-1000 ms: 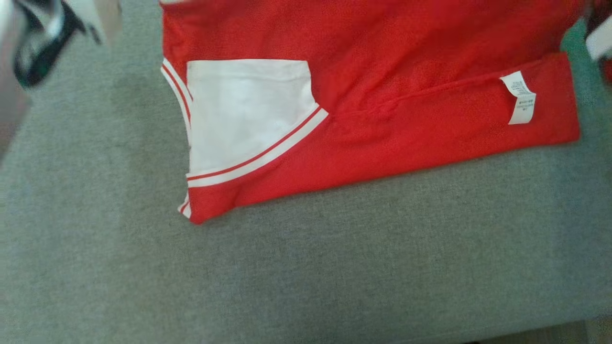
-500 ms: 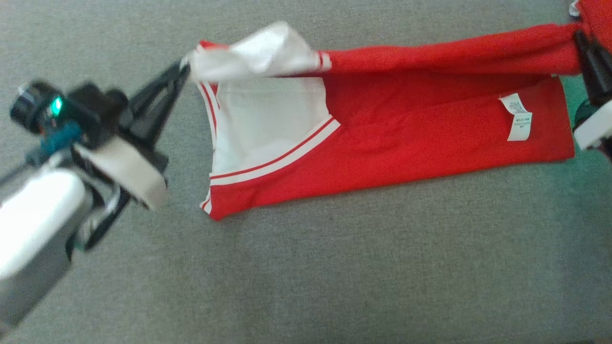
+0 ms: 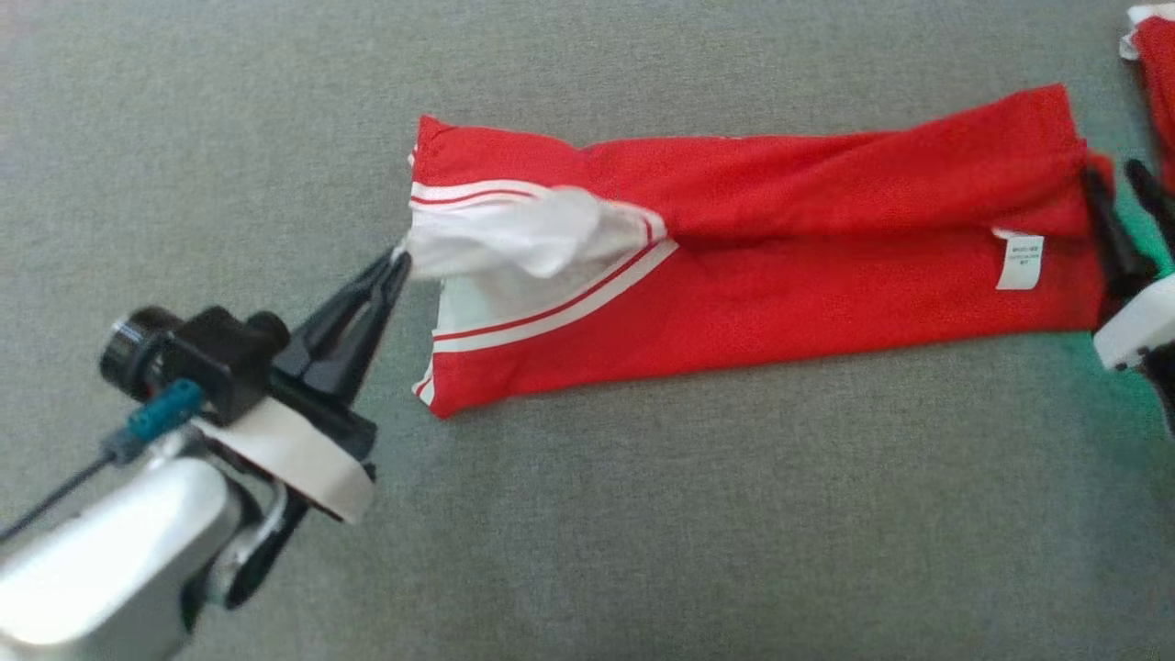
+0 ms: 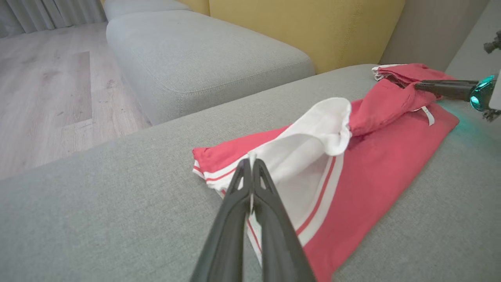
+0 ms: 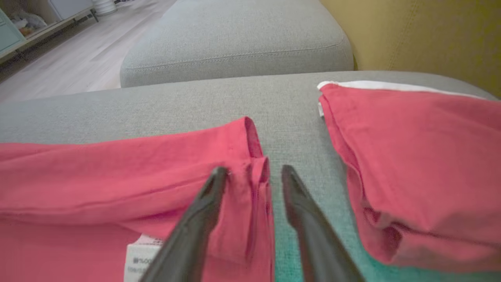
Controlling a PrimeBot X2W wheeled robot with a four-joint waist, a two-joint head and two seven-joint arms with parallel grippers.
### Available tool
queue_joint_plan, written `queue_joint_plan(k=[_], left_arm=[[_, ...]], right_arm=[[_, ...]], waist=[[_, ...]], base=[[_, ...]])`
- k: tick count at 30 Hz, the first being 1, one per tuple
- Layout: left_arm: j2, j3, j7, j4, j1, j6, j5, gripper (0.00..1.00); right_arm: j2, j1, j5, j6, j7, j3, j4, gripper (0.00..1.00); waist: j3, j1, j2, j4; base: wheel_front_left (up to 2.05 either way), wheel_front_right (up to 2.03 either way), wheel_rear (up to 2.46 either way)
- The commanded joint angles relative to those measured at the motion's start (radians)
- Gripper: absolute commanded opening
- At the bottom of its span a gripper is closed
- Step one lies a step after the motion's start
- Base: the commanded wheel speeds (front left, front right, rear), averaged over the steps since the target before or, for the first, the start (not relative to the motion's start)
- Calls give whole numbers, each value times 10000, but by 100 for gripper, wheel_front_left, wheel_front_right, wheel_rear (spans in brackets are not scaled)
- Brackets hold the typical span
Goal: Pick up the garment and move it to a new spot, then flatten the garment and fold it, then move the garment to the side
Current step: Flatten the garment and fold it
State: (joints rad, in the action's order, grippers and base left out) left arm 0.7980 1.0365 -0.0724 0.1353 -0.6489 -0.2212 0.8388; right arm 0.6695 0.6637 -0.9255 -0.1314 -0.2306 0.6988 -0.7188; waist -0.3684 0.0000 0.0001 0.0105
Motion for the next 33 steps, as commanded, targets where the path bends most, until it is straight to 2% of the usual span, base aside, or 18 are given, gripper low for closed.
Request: queue_joint_plan(k=[1, 4, 8, 12, 14, 16, 19, 22, 23, 29, 32, 33], left_arm=[[126, -382, -222, 164, -5, -130, 84, 100], [-218, -308, -681, -83, 267, -493, -154, 100], [-1019, -654, -1650, -576, 862, -1641, -597, 100], [-2197, -1666, -1882, -791, 1756, -2821, -1495, 100], [-2888, -2300, -1887, -625, 2378, -3155, -2303, 100], [-3525, -2802, -1889, -526, 3025, -3297, -3084, 100], [-4380, -3380, -1891, -459, 3859, -3150, -3970, 100], [-5035, -3757, -1892, -481, 4409, -2717, -4624, 100], [-5035, -3757, -1892, -481, 4409, -2717, -4624, 100], [-5899, -4387, -1892, -696, 4900, -1766, -5481, 100], [-6157, -4714, -1893, -803, 5037, -1393, -5781, 100], [-6231, -4823, -1893, -833, 5084, -1285, -5870, 100]], right_arm=[[157, -466, 32, 7, -216, -225, -5, 100], [10, -948, 111, 7, -283, -784, -133, 100], [-368, -1811, 565, 7, -306, -2332, 218, 100], [-1132, -2996, 1313, 7, -309, -4088, 958, 100], [-1526, -3467, 1537, 7, -309, -4700, 1279, 100], [-1741, -3751, 1804, 7, -310, -5154, 1438, 100], [-1957, -3827, 2031, 7, -310, -5688, 1412, 100], [-2022, -3605, 2217, 7, -228, -6036, 1126, 100], [-2022, -3605, 2217, 7, -228, -6036, 1126, 100], [-2008, -2927, 2465, 7, 294, -6629, 66, 100], [-2155, -2707, 2541, 7, 965, -6662, -691, 100], [-2235, -2663, 2518, 7, 1221, -6617, -878, 88]], waist=[[52, 0, -1, 55], [189, 0, -1, 127], [397, 0, -1, 198], [626, 0, -1, 330], [727, 0, -1, 426], [808, 0, -1, 568], [912, 0, -1, 832], [951, 0, -1, 1117], [951, 0, -1, 1117], [928, 0, -1, 1557], [930, 0, -1, 1660], [934, 0, -1, 1686]], base=[[0, 0, 0], [0, 0, 0], [0, 0, 0], [0, 0, 0], [0, 0, 0], [0, 0, 0], [0, 0, 0], [0, 0, 0], [0, 0, 0], [0, 0, 0], [0, 0, 0], [0, 0, 0]])
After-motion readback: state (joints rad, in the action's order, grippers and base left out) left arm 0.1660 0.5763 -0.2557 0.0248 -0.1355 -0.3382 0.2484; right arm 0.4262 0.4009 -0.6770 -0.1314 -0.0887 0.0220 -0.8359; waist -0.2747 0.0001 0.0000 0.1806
